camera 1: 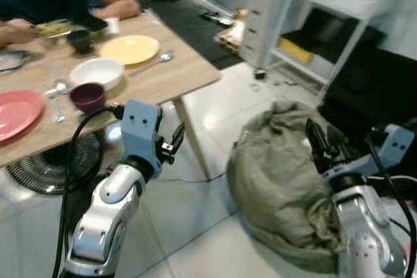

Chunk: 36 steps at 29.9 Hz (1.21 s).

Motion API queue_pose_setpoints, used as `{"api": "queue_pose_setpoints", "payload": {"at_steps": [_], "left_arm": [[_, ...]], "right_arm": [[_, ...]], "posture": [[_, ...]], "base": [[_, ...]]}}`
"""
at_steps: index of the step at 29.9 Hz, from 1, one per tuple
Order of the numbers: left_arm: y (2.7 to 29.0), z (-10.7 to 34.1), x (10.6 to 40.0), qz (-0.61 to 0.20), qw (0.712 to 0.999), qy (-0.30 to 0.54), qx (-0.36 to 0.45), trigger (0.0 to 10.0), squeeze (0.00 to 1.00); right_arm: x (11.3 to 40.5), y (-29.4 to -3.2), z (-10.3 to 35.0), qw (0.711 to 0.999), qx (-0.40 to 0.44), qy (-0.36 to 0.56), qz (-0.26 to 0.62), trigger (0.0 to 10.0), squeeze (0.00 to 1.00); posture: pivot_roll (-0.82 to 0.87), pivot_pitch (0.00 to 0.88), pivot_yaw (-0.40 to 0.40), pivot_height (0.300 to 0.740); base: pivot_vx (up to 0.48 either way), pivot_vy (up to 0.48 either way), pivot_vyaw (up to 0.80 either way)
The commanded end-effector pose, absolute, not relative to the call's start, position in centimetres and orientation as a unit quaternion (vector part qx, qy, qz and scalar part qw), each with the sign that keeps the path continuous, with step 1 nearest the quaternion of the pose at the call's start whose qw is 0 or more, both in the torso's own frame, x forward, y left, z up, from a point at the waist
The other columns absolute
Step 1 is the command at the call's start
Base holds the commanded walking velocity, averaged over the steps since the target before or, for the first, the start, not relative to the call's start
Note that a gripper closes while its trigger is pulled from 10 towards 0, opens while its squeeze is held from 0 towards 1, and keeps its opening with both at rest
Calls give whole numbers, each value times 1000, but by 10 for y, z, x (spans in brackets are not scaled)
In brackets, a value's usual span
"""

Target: Setting the table

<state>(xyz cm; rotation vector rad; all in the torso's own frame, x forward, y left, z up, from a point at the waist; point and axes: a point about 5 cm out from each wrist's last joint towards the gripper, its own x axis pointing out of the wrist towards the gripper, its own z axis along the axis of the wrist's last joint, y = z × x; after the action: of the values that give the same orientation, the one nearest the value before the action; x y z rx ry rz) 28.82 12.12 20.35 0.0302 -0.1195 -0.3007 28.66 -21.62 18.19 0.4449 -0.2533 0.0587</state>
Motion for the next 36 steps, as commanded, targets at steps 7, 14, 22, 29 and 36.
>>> {"api": "queue_pose_setpoints", "payload": {"at_steps": [7, 14, 22, 29, 36], "left_arm": [[123, 197, 289, -146, 988, -43, 20, 10000, 0], [122, 196, 289, -147, 988, -42, 20, 10000, 0], [122, 196, 289, -147, 988, -42, 19, 10000, 0], [122, 196, 289, -148, 988, -42, 19, 10000, 0], [121, 196, 290, -150, 988, -42, 20, 10000, 0]], "right_arm": [[287, -215, 177, 966, 230, -113, 29, 10000, 0], [287, -215, 177, 966, 230, -112, 30, 10000, 0], [287, -215, 177, 966, 230, -111, 31, 10000, 0], [287, -214, 177, 966, 230, -111, 31, 10000, 0], [286, -214, 177, 967, 230, -110, 30, 10000, 0]], "posture": [[-39, 0, 88, 740], [-41, 0, 87, 740], [-42, 0, 87, 740], [-44, 0, 89, 740], [-45, 0, 89, 740]], "base": [[0, 0, -800], [0, 0, -800], [0, 0, -800], [0, 0, -800], [0, 0, -800]]}}
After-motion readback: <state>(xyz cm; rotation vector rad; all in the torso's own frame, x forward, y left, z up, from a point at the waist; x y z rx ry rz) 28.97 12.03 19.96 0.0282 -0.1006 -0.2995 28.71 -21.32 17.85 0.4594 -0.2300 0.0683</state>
